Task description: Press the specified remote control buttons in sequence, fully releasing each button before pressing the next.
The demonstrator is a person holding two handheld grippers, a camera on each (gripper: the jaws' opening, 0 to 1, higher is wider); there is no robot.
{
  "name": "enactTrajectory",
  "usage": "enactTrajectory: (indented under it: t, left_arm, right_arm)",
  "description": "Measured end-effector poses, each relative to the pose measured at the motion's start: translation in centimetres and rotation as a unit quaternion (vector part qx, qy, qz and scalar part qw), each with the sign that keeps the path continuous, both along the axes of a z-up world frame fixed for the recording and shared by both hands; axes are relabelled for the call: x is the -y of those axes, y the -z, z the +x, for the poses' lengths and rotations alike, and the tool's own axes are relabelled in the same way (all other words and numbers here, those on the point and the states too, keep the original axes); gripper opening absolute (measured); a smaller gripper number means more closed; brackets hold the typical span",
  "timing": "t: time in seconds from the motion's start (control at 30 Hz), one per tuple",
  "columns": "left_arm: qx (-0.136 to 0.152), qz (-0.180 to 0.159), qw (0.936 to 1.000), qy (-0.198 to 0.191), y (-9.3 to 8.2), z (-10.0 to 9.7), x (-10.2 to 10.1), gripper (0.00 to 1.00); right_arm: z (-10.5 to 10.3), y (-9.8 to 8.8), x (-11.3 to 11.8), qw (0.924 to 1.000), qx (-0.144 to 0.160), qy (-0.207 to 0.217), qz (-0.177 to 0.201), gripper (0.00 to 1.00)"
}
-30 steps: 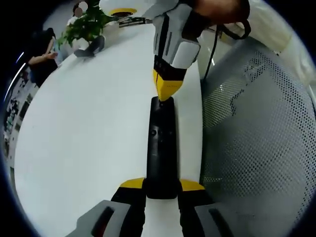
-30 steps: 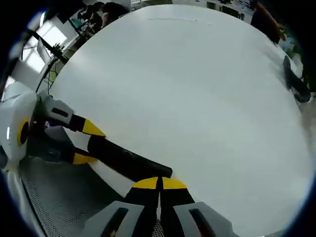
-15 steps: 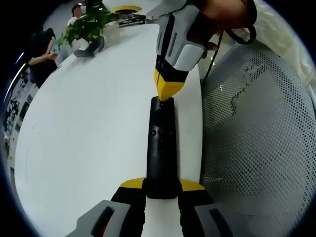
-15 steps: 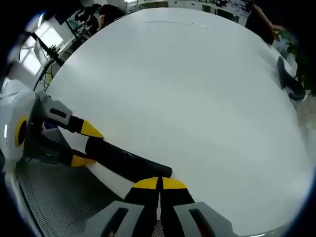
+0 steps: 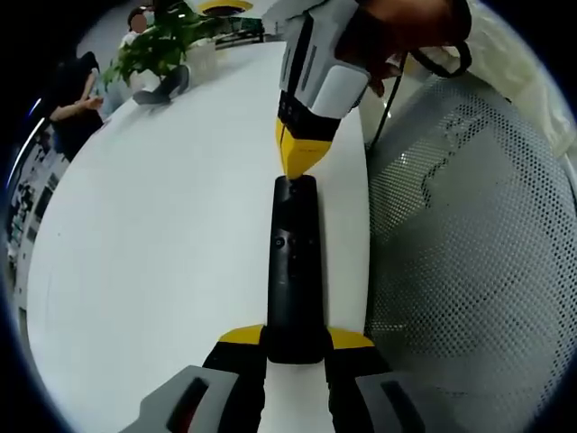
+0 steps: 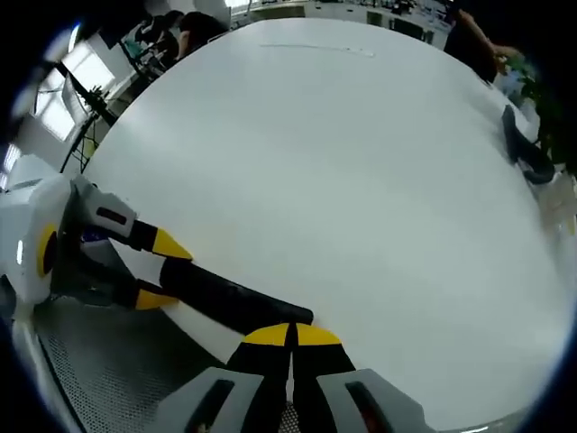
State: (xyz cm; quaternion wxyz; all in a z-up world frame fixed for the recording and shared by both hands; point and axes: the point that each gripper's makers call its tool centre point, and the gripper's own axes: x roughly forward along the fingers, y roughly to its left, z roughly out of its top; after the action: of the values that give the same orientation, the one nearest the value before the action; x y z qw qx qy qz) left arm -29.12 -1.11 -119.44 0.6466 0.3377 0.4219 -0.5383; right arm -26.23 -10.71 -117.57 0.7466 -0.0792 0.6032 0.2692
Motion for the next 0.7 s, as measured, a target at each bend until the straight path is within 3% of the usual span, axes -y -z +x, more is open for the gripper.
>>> enactTrajectory:
  t: [0.2, 0.7]
  left_arm:
    - [-0.001, -0.002, 1.0000, -0.001, 0.01, 0.01, 0.00, 0.24]
    - [-0.004, -0.004, 1.0000, -0.003, 0.01, 0.03, 0.03, 0.24]
  right_arm:
    - [-0.16, 0.08, -0.50, 0.9999, -0.010, 0.003, 0.014, 0.00]
    - [-0.70, 0.83, -0.65, 0.9997, -0.024, -0.009, 0.006, 0.00]
